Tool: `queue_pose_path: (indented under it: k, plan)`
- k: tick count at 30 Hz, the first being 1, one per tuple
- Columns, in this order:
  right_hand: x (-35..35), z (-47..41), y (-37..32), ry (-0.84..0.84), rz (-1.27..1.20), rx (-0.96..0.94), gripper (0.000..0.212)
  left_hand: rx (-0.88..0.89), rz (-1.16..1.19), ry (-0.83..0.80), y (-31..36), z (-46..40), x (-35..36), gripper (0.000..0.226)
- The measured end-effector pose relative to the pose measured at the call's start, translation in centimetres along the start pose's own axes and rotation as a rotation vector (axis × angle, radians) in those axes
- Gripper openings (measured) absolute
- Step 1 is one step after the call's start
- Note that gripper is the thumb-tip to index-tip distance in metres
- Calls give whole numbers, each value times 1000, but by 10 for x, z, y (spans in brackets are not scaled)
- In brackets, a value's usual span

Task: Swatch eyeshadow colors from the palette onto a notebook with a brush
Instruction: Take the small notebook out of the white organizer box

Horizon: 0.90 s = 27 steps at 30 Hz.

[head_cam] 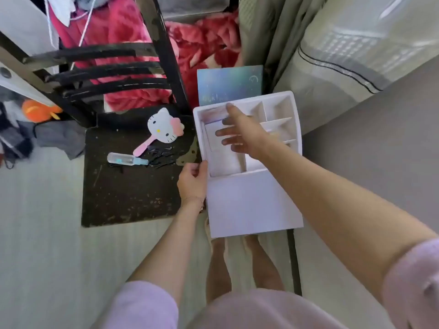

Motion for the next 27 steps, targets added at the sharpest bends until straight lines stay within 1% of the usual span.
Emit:
queue_pose_path:
  k: [2,4,7,9,11,13,14,16,18,20,23,25,27]
  plan:
    - [12,-15,-13,30,33,31,55,2,-33,-2,0,-2,-2,17]
    - [22,-29,-20,62,22,71,51,18,-66,-14,-6,-4,-2,17]
    - [26,-41,-18,101,16,131,29,9,-86,-39,-5,-4,-1,17]
    - [24,-42,-11,124,27,124,17,3,-110,-48,-5,-6,-3,17]
    - [22,-34,-1,138,-2,95,19,4,-144,-75,-4,-5,-7,14]
    - [19,-17,12,131,-14,55,26,15,-169,-126,-1,-1,-11,10]
    - [16,-6,18,120,-10,29,29,25,-177,-154,2,3,-14,10]
    - [5,24,27,73,6,-21,27,61,-178,-189,11,16,-25,19]
    - [-11,58,32,0,73,-89,19,132,-130,-168,23,34,-44,26]
    - [-32,95,36,-62,189,-152,13,198,-58,-129,32,59,-65,27]
    - [-56,147,37,-121,328,-220,16,251,36,-149,39,103,-92,31]
    - [-60,177,35,-180,389,-256,19,274,69,-203,42,128,-103,37]
    - [-56,201,31,-278,483,-295,25,303,89,-266,47,149,-112,41]
Point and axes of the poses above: each hand's wrist, its own z-axis away from the middle knuckle, its own x-axis out of the palm, y = z × x, the point moved 1 cm from there along -z, towards the middle knuckle, and after that the axes turned 5 degrees about -x, right-handed, at the moved point
